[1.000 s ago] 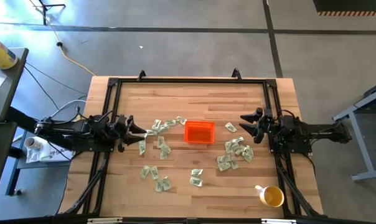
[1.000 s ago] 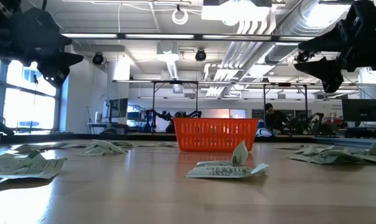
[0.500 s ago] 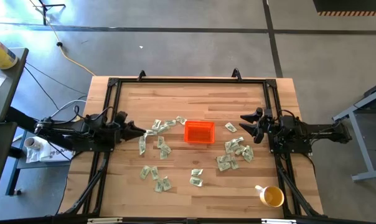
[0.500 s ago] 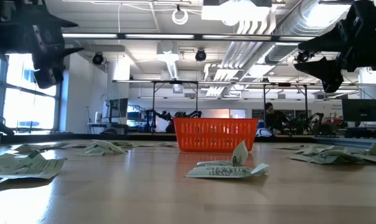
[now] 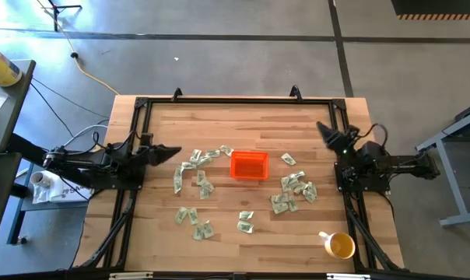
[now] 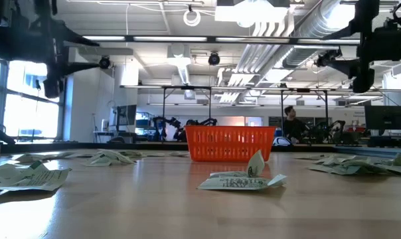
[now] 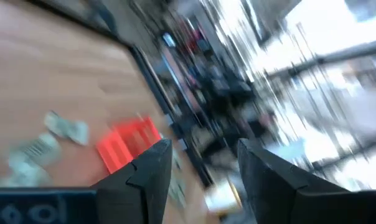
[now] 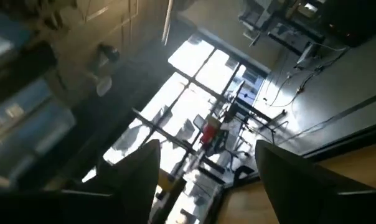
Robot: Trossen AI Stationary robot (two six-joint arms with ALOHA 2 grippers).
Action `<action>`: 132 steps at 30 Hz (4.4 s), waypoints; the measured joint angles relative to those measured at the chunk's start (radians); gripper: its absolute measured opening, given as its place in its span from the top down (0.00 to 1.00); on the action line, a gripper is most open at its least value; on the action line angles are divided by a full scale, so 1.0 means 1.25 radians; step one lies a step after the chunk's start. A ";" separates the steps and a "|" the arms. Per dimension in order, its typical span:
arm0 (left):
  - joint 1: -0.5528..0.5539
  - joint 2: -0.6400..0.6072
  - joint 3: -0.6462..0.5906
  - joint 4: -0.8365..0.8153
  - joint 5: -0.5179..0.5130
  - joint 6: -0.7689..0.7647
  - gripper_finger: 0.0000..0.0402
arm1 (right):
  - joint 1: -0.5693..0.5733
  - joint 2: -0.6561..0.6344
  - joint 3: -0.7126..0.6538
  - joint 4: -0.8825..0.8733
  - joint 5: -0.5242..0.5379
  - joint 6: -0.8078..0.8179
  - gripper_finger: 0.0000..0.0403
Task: Pick and place Stevia / Truvia into bins
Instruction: Put the light green stevia packet into the orange basket
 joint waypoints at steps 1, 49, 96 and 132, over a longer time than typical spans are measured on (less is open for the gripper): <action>0.000 0.000 0.000 -0.001 -0.049 -0.009 0.46 | 0.000 0.000 0.000 0.017 0.018 0.021 0.37; 0.000 0.004 0.000 -0.053 -0.126 0.016 0.46 | -0.125 0.938 0.532 -0.910 -0.511 0.243 0.37; 0.000 0.004 0.000 -0.053 -0.139 0.009 0.46 | -0.306 1.195 0.530 -0.778 -0.553 -0.119 0.46; 0.000 0.003 0.000 -0.053 -0.144 0.034 0.46 | -0.124 1.480 1.038 -0.784 -0.831 -0.187 0.85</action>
